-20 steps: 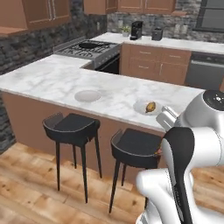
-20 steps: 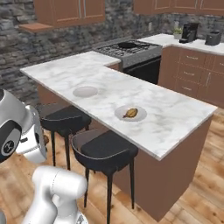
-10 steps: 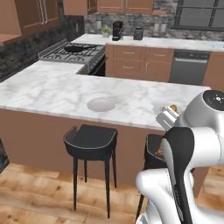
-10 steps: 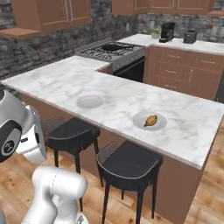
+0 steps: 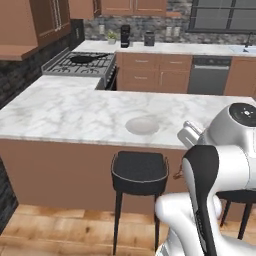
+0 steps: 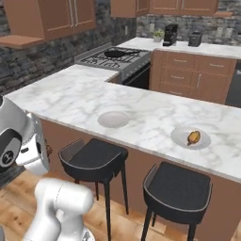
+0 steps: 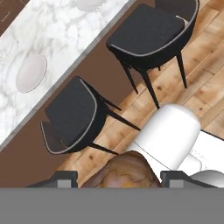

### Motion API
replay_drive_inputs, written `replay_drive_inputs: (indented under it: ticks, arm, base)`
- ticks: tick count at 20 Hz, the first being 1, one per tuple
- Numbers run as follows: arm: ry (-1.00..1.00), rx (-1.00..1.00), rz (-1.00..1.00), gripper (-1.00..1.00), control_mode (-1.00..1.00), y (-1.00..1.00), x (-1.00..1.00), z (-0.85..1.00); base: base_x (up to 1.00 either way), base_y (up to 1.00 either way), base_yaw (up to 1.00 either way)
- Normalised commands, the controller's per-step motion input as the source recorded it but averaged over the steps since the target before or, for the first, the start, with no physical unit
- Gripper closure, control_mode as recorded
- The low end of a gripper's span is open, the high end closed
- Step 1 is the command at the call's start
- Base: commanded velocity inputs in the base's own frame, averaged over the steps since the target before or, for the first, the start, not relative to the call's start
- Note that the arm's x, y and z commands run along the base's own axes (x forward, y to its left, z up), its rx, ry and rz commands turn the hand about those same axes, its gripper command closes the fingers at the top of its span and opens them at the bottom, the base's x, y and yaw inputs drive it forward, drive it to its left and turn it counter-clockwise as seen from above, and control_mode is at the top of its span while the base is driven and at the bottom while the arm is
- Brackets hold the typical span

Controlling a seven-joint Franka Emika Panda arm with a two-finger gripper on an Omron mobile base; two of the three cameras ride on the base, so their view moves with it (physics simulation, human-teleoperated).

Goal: Take the chicken drumsticks from the pan and place one on each plate on the dining counter.

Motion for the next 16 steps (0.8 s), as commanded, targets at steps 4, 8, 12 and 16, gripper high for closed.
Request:
replay_drive_inputs:
  ticks: [4,8,12,16]
  arm:
    - [0.0,0.0,0.0,1.0,1.0,0.0,0.0,0.0]
    - [0.0,0.0,0.0,1.0,1.0,0.0,0.0,0.0]
    - [0.0,0.0,0.0,1.0,1.0,0.0,0.0,0.0]
    - [0.0,0.0,0.0,1.0,-1.0,0.0,0.15,0.0]
  base:
    - [0.44,0.18,-0.03]
    - [0.6,0.0,0.0]
    - [0.56,0.0,0.0]
    - [0.17,0.03,0.0]
